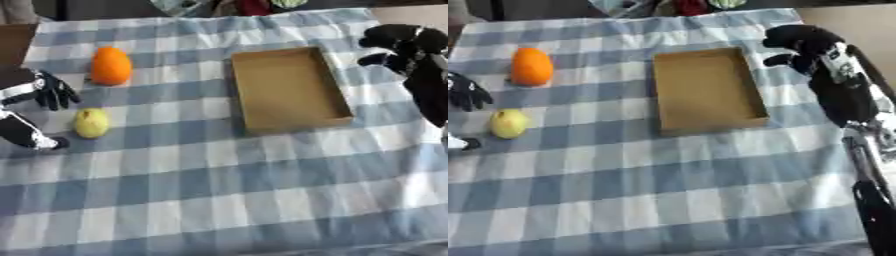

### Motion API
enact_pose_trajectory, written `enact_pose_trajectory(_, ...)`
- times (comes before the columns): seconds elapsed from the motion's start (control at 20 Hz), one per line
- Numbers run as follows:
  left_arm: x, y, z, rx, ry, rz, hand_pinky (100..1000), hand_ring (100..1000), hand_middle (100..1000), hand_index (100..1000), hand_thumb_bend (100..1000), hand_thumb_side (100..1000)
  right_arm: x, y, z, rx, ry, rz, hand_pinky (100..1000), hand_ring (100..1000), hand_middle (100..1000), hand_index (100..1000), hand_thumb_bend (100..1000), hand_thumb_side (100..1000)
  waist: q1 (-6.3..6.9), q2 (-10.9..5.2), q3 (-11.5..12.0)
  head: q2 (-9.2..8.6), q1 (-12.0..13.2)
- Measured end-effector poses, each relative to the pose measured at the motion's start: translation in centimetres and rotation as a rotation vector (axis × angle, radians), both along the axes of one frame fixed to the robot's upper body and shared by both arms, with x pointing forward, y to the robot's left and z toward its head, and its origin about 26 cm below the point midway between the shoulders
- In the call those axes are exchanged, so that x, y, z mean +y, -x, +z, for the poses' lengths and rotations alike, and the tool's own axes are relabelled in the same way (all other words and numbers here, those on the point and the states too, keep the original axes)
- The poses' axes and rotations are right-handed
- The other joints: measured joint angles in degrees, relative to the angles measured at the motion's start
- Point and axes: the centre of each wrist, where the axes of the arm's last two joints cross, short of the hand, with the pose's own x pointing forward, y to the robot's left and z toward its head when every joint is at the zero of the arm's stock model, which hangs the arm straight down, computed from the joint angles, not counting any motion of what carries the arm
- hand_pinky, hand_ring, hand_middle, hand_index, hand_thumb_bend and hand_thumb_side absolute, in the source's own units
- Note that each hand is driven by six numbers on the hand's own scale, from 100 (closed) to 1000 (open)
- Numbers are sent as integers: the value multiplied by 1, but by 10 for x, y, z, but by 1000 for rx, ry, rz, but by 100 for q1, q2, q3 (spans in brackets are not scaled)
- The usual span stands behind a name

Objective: Pick up objects on the table and place them in the box.

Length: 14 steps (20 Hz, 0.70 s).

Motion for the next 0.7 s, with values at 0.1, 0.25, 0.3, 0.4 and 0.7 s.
enact_pose_trajectory(0.1,-2,-3,-3,-16,0,11,662,584,607,780,555,100,0,0,0,1,0,0,738,843,791,795,100,900,0,0,-15,0,0)
enact_pose_trajectory(0.25,-4,-8,-7,-34,1,27,663,585,609,781,558,100,0,0,0,2,1,0,738,843,791,793,100,901,3,0,-26,1,0)
enact_pose_trajectory(0.3,-5,-10,-10,-34,1,30,663,585,609,781,558,100,0,0,0,3,1,1,738,843,791,792,100,901,3,0,-33,1,0)
enact_pose_trajectory(0.4,-6,-13,-14,-31,3,33,662,585,607,780,551,100,0,0,0,4,2,1,738,843,791,792,100,901,4,0,-49,1,0)
enact_pose_trajectory(0.7,-10,-20,-25,-35,6,41,650,566,577,759,510,100,0,0,-1,6,3,2,738,843,791,789,100,905,12,0,-64,5,1)
